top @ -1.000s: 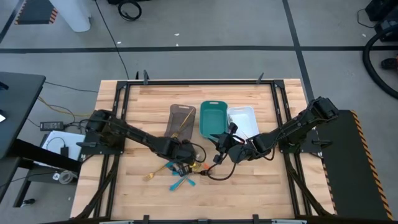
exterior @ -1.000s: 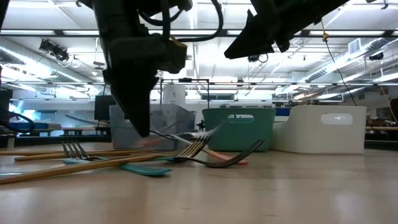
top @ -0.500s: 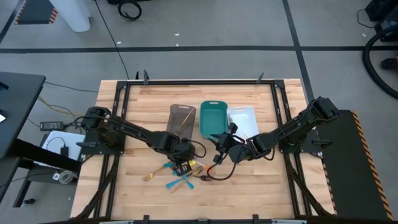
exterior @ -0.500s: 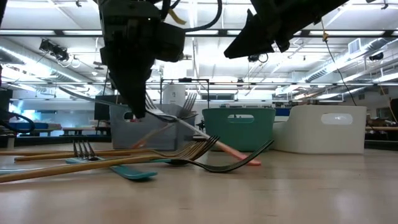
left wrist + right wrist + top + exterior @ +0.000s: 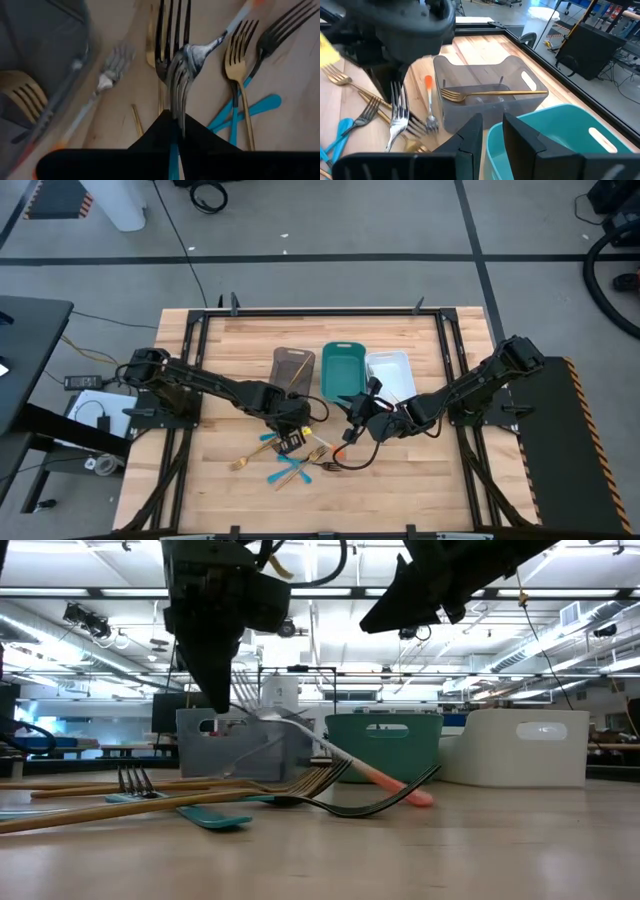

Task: Sort silverware by color (type)
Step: Put the blue fork into the green bin

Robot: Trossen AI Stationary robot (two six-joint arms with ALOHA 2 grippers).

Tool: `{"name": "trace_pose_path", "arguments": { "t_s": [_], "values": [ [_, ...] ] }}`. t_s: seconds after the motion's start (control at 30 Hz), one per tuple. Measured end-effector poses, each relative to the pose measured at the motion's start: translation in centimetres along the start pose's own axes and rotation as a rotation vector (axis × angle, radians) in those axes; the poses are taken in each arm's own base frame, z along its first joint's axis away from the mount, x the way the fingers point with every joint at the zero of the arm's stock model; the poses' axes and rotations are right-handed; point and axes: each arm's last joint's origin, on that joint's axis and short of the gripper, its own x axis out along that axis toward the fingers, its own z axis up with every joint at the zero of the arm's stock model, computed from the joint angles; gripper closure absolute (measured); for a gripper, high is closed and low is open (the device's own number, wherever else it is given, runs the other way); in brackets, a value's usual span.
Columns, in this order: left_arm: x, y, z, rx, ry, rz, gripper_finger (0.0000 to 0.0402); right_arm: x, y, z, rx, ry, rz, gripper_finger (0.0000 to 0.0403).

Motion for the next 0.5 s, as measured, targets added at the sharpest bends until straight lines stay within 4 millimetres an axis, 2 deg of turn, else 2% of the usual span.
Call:
{"name": "trace_pose_path", "arguments": {
  "t_s": [0.5],
  "values": [
    [-0.14,0.47,-0.03,-0.005,0.018,0.026,0.0377,0.00,0.01,0.04,-0.001,-0.003,0.001,0.0319]
  ]
}}
